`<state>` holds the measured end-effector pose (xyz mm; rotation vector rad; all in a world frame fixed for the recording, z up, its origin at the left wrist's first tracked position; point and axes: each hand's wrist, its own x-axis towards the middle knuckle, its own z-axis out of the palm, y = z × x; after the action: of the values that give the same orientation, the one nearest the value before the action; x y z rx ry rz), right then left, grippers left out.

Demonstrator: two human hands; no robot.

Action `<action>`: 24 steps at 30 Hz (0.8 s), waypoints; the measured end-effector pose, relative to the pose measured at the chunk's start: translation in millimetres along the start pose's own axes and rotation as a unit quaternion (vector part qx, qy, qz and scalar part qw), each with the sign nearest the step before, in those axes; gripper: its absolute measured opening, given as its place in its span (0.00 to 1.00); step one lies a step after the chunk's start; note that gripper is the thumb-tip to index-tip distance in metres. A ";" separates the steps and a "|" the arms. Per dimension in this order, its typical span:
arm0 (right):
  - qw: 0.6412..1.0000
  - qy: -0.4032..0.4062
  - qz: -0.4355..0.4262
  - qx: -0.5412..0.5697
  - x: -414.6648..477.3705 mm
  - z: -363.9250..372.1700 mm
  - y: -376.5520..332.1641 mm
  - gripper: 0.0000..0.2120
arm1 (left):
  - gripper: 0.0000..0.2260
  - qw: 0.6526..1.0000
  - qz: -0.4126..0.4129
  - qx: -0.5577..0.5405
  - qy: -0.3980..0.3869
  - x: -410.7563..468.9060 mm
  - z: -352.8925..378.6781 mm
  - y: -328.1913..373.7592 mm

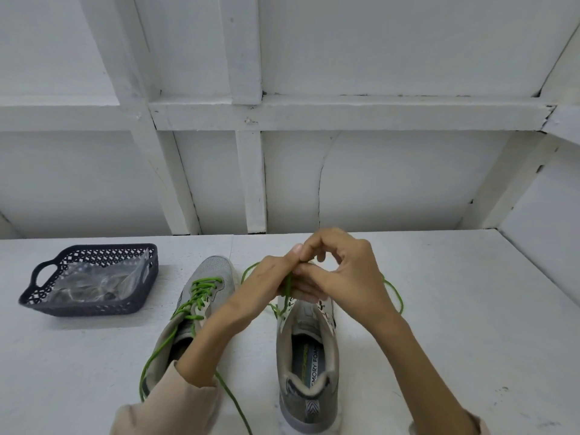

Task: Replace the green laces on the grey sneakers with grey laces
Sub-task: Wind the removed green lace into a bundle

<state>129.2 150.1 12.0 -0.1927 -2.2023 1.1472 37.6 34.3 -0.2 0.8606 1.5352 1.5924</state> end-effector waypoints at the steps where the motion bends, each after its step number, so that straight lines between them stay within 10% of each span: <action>1: 1.000 0.028 0.006 -0.007 -1.6 5.2 2.8 0.09 | 0.25 1.000 0.001 0.012 -0.007 -0.4 -0.5 1.3; 5: 0.987 0.099 0.081 0.098 -13.3 25.8 19.8 0.21 | 0.26 1.000 0.013 0.018 -0.019 -2.2 -4.9 -1.5; 9: 0.897 -0.082 0.226 0.370 -24.9 36.4 30.6 0.29 | 0.26 0.999 0.033 0.030 -0.012 -1.2 0.7 -6.2; 17: 0.908 -0.259 0.158 0.289 -23.5 22.5 36.5 0.18 | 0.19 0.975 0.091 -0.044 0.199 6.0 -3.0 -0.9; 24: 0.932 -0.281 0.148 0.173 -2.1 19.2 43.0 0.09 | 0.15 0.972 0.020 -0.235 -0.013 -6.3 -4.5 21.2</action>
<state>112.6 162.2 -30.4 -0.0439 -2.4493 1.9321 35.5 26.6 21.0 0.6415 1.0561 1.8606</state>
